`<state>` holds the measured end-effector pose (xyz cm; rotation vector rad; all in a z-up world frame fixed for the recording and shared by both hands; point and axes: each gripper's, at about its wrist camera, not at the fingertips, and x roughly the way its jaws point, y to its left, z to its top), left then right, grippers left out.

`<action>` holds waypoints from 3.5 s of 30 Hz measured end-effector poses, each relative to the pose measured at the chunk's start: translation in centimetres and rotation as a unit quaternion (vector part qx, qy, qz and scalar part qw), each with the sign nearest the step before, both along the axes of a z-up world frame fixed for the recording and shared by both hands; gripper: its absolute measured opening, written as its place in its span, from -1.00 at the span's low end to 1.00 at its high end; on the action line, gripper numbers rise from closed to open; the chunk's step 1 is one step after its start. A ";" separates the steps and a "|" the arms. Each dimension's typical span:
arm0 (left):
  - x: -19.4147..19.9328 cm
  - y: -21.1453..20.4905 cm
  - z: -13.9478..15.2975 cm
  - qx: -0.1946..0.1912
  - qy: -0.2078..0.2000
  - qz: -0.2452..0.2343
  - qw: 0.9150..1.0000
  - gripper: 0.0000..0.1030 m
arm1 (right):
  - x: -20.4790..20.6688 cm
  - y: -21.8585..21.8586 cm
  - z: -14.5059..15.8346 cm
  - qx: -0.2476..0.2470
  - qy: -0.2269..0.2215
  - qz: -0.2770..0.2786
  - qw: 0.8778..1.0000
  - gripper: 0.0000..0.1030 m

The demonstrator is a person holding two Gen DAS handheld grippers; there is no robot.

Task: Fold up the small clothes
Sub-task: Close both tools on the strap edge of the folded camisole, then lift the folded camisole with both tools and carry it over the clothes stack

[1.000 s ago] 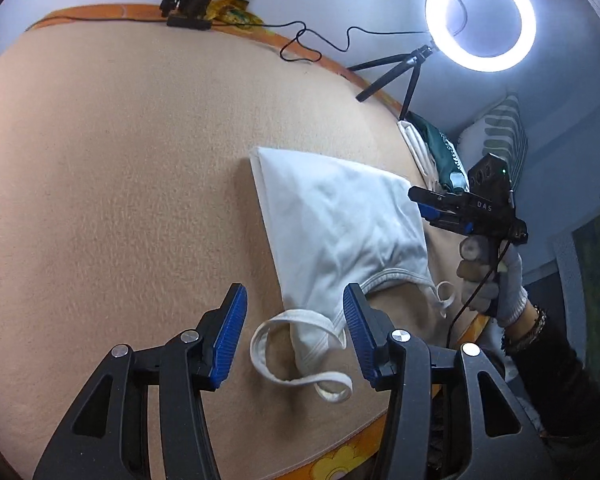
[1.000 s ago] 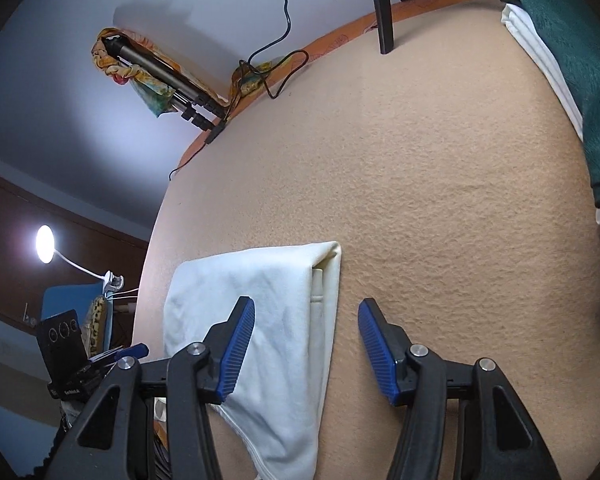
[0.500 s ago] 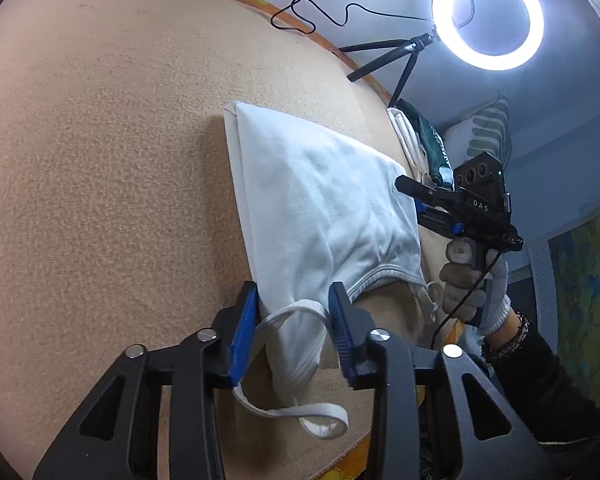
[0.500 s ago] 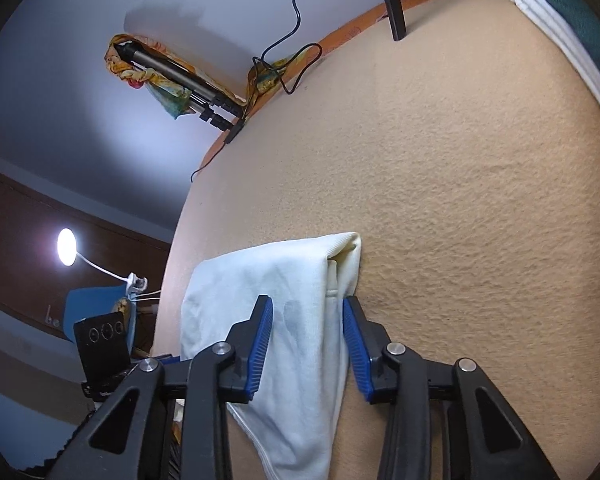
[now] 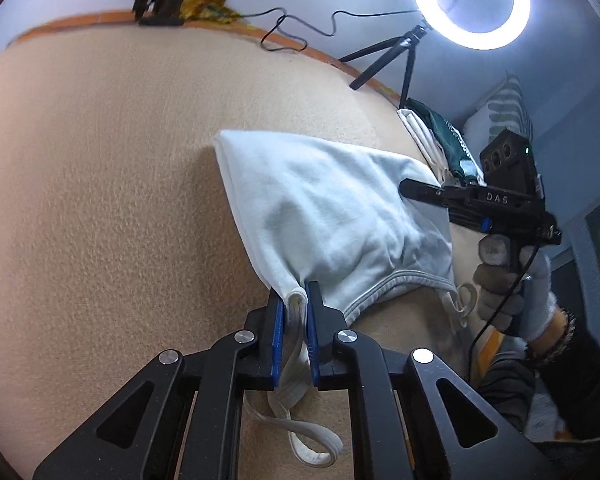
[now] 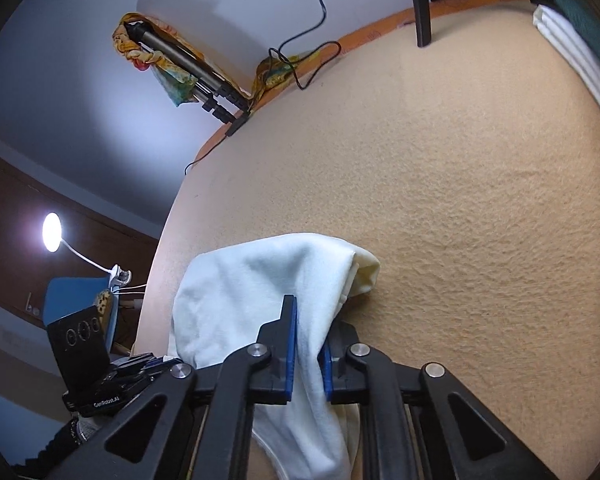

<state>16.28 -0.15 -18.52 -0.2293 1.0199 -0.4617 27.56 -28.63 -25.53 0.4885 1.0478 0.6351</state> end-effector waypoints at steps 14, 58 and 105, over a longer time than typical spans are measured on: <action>-2.0 -5.3 4.3 0.070 -0.106 -0.064 0.990 -0.86 | -3.0 -0.3 6.8 -0.036 -0.082 -0.008 0.996 -0.87; 8.5 -28.1 2.2 -0.004 -0.061 -0.243 0.968 -0.73 | 1.9 -29.2 8.6 -0.087 -0.093 -0.211 0.969 -0.87; 17.1 -33.5 6.4 -0.074 -0.119 -0.155 0.978 -0.94 | 5.2 -34.8 10.6 -0.132 -0.135 -0.214 0.958 -0.85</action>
